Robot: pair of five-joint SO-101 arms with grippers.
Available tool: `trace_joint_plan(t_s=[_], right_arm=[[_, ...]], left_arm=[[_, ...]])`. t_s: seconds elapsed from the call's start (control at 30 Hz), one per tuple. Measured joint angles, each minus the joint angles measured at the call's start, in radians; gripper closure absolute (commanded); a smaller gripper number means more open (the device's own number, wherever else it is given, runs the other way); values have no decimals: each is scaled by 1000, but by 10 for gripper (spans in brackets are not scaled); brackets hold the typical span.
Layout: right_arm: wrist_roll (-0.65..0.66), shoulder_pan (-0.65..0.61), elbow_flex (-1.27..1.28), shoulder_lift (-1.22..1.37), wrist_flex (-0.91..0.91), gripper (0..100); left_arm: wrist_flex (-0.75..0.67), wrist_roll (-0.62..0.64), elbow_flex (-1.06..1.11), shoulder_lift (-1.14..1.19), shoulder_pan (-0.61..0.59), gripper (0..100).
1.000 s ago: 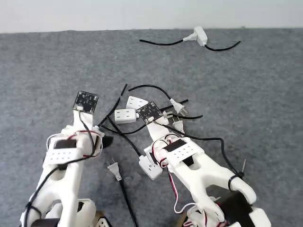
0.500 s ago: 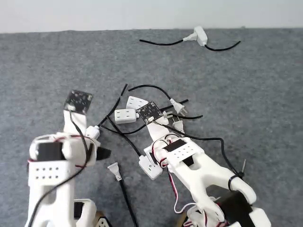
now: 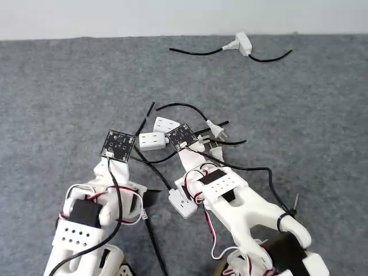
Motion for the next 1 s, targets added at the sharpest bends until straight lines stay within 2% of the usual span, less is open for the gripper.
trace_joint_plan(t_s=[0.27, 0.43, 0.67, 0.83, 1.0], right_arm=[[0, 0, 0, 0, 0, 990], [0, 0, 0, 0, 0, 990], [0, 0, 0, 0, 0, 990], [0, 0, 0, 0, 0, 990], [0, 0, 0, 0, 0, 990]], left_arm=[[-61, 299, 64, 0, 74, 678], [-63, 342, 64, 72, 75, 678], [-60, 422, -52, 417, 75, 679], [41, 439, -230, 723, 75, 679], [77, 539, -376, 971, 75, 679]])
